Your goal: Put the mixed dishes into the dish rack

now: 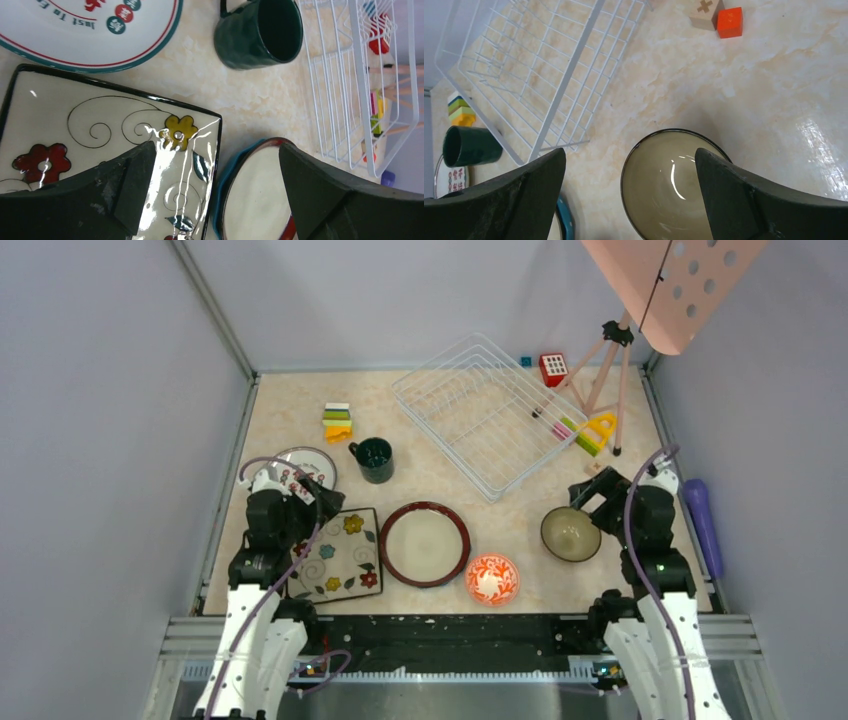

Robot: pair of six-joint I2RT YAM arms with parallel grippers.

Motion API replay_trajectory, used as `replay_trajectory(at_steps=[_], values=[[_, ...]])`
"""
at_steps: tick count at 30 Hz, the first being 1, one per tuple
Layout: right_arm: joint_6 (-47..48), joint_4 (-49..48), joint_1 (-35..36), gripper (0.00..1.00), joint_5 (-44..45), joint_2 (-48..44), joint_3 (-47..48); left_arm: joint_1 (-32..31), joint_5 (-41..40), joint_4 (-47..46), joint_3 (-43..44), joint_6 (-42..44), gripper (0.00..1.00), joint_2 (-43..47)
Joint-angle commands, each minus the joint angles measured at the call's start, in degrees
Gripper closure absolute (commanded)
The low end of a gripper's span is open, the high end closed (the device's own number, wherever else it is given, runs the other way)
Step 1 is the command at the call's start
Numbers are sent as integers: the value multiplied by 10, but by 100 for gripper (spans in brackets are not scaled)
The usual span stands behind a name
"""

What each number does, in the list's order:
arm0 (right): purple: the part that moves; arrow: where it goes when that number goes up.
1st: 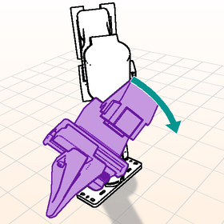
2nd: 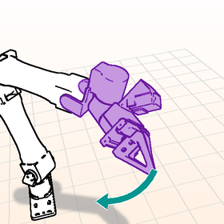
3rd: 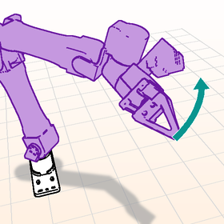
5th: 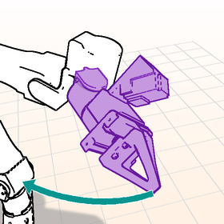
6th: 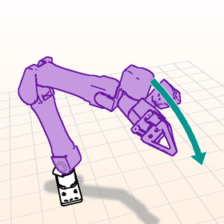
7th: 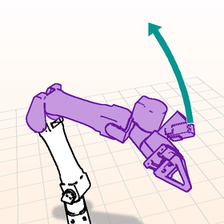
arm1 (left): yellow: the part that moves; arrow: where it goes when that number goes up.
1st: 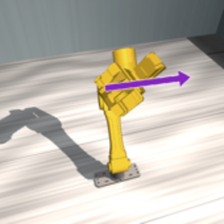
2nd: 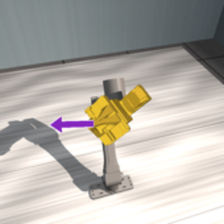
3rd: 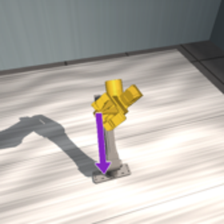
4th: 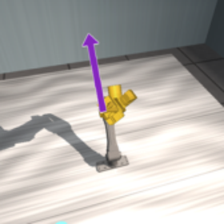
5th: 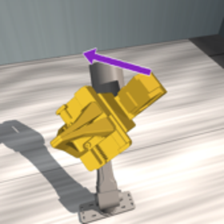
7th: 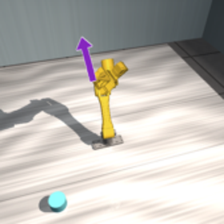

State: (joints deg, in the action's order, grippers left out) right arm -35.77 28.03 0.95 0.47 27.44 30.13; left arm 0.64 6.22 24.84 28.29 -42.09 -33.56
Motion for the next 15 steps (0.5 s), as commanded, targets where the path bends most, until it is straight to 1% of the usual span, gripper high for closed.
replay_trajectory(at_steps=[1, 3, 6, 9, 12, 13, 15], values=[[-1, 54, 1, 1, 28, 59, 58, -1, 85, -33, 19, 42, 2, -10], [-18, 73, 1, 1, 34, 86, 71, -2, 95, -40, 17, 42, 2, -24], [-38, 84, 0, 3, 28, 112, 83, -2, 106, -47, 19, 48, 5, -50], [-59, 90, 1, 7, 19, 133, 85, -4, 140, -65, 14, 54, 12, -80], [-82, 92, 2, 10, 6, 166, 87, -41, 135, -65, 19, 49, 14, -121], [-90, 85, 5, 11, -2, 177, 84, -58, 121, -66, 21, 45, 14, -134], [-108, 72, 11, 16, -3, 212, 82, -97, 84, -77, 20, 40, 14, -143]])
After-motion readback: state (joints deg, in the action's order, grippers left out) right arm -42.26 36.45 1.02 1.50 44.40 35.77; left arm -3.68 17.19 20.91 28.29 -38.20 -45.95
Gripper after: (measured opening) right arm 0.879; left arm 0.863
